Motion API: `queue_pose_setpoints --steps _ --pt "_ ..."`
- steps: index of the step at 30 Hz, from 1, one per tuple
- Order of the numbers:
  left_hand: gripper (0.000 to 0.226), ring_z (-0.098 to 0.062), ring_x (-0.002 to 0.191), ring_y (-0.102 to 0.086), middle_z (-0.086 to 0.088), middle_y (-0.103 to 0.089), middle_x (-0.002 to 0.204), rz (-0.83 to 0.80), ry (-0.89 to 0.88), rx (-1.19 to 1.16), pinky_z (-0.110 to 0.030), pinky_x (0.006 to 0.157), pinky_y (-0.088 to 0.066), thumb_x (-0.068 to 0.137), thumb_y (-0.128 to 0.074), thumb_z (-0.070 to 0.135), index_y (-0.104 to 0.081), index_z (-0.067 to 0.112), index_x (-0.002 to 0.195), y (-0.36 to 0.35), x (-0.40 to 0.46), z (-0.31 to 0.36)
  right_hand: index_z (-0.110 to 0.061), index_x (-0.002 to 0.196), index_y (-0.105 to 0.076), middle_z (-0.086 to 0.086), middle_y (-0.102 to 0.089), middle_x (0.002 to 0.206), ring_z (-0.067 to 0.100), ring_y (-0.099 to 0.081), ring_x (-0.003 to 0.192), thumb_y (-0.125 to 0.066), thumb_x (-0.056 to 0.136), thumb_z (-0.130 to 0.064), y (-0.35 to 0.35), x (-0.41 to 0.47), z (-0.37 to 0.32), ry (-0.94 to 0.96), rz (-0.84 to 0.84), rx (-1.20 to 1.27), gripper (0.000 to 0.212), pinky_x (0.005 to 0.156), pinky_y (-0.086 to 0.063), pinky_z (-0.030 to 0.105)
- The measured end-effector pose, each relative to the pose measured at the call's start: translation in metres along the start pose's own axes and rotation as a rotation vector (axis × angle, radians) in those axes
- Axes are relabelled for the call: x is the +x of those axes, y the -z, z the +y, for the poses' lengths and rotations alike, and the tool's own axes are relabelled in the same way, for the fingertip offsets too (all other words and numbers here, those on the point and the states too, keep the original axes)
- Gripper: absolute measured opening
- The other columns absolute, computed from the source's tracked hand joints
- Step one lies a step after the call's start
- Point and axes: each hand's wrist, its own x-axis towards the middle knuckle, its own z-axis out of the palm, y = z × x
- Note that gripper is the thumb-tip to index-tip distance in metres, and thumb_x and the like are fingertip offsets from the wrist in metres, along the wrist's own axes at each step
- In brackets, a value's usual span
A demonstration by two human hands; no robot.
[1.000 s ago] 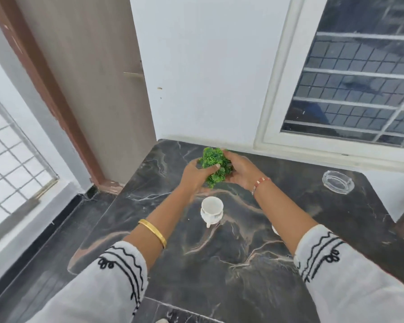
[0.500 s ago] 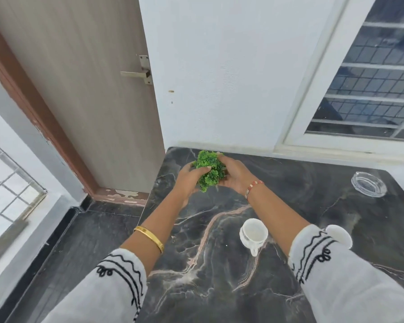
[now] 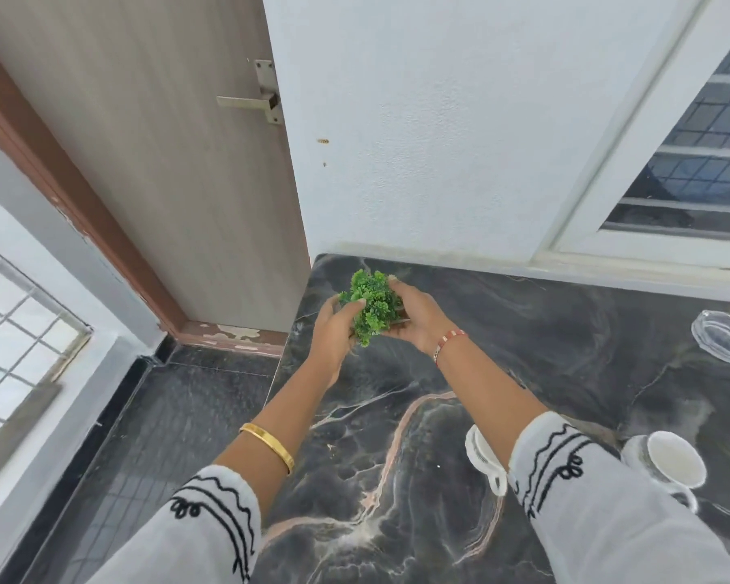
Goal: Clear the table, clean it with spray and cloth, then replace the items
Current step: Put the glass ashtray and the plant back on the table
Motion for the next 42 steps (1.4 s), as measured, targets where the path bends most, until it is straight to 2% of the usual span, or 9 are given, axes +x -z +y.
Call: queue_pose_setpoints --steps 9,15,22,25,28,30,32,38,42 --pt "0.040 -0.025 0.107 -0.058 -0.012 -0.060 0.123 -0.091 0.050 -0.009 -0.046 0.101 -0.044 0.091 -0.053 0.019 -0.045 0.012 0.130 0.028 0.094 0.020 -0.008 0.096 -0.063 0.006 -0.064 0.089 0.021 -0.062 0.080 -0.057 0.090 -0.025 -0.049 0.084 -0.019 0.008 0.177 -0.066 0.019 0.083 -0.055 0.042" --pt "0.015 -0.016 0.093 -0.058 -0.003 -0.061 0.106 -0.167 0.031 0.032 -0.025 0.076 -0.047 0.092 -0.051 0.016 -0.053 0.030 0.098 0.036 0.138 0.030 -0.009 0.100 -0.062 0.005 -0.063 0.091 0.020 -0.060 0.082 -0.056 0.090 -0.029 -0.065 0.122 -0.024 0.003 0.256 -0.065 0.023 0.083 -0.054 0.038" --pt "0.043 -0.009 0.076 -0.056 -0.005 -0.062 0.096 -0.187 0.017 0.073 -0.025 0.078 -0.047 0.091 -0.052 0.020 -0.044 0.014 0.132 0.040 0.152 0.028 -0.013 0.098 -0.062 0.008 -0.063 0.107 0.023 -0.058 0.094 -0.055 0.089 -0.044 -0.064 0.123 -0.027 -0.017 0.247 -0.064 0.032 0.089 -0.051 0.039" --pt "0.059 -0.019 0.113 -0.055 -0.019 -0.048 0.135 -0.139 0.012 0.156 -0.034 0.099 -0.043 0.088 -0.055 0.029 -0.032 0.020 0.142 0.040 0.147 0.027 -0.015 0.107 -0.056 0.004 -0.057 0.103 0.022 -0.055 0.090 -0.045 0.092 -0.054 -0.061 0.115 -0.027 -0.033 0.260 -0.101 0.044 0.092 -0.050 0.038" --pt "0.059 -0.024 0.139 -0.030 -0.012 -0.031 0.151 -0.051 -0.046 0.232 -0.035 0.110 -0.029 0.089 -0.054 0.030 -0.030 0.024 0.143 0.040 0.131 0.028 -0.010 0.133 -0.045 0.008 -0.052 0.121 0.023 -0.054 0.102 -0.035 0.091 -0.063 -0.055 0.106 -0.022 -0.028 0.336 -0.150 0.068 0.096 -0.048 0.040" --pt "0.055 -0.020 0.138 -0.031 -0.006 -0.034 0.149 -0.009 -0.118 0.255 -0.033 0.110 -0.029 0.090 -0.054 0.026 -0.034 0.022 0.141 0.039 0.117 0.029 -0.007 0.135 -0.045 0.015 -0.055 0.125 0.024 -0.055 0.091 -0.033 0.092 -0.062 -0.051 0.095 -0.020 -0.002 0.357 -0.154 0.071 0.098 -0.047 0.042" --pt "0.054 -0.023 0.133 -0.039 -0.007 -0.040 0.146 0.038 -0.161 0.270 -0.037 0.110 -0.033 0.088 -0.054 0.025 -0.036 0.023 0.140 0.033 0.102 0.029 0.000 0.132 -0.047 0.023 -0.051 0.136 0.033 -0.058 0.109 -0.033 0.093 -0.059 -0.042 0.080 -0.021 0.018 0.359 -0.184 0.072 0.100 -0.046 0.043" --pt "0.048 -0.018 0.116 -0.050 -0.006 -0.050 0.137 0.092 -0.203 0.300 -0.033 0.102 -0.038 0.089 -0.053 0.021 -0.042 0.019 0.136 0.003 0.052 0.028 0.002 0.125 -0.054 0.021 -0.052 0.134 0.035 -0.049 0.123 -0.034 0.094 -0.057 -0.011 0.033 -0.021 0.057 0.353 -0.223 0.069 0.098 -0.044 0.040" --pt "0.045 -0.022 0.127 -0.045 -0.006 -0.049 0.137 0.073 -0.225 0.338 -0.035 0.107 -0.035 0.091 -0.050 0.024 -0.043 0.019 0.135 -0.024 0.007 0.018 -0.005 0.120 -0.056 0.015 -0.055 0.129 0.034 -0.050 0.121 -0.035 0.094 -0.058 0.018 -0.006 -0.015 0.104 0.323 -0.223 0.063 0.102 -0.043 0.042"
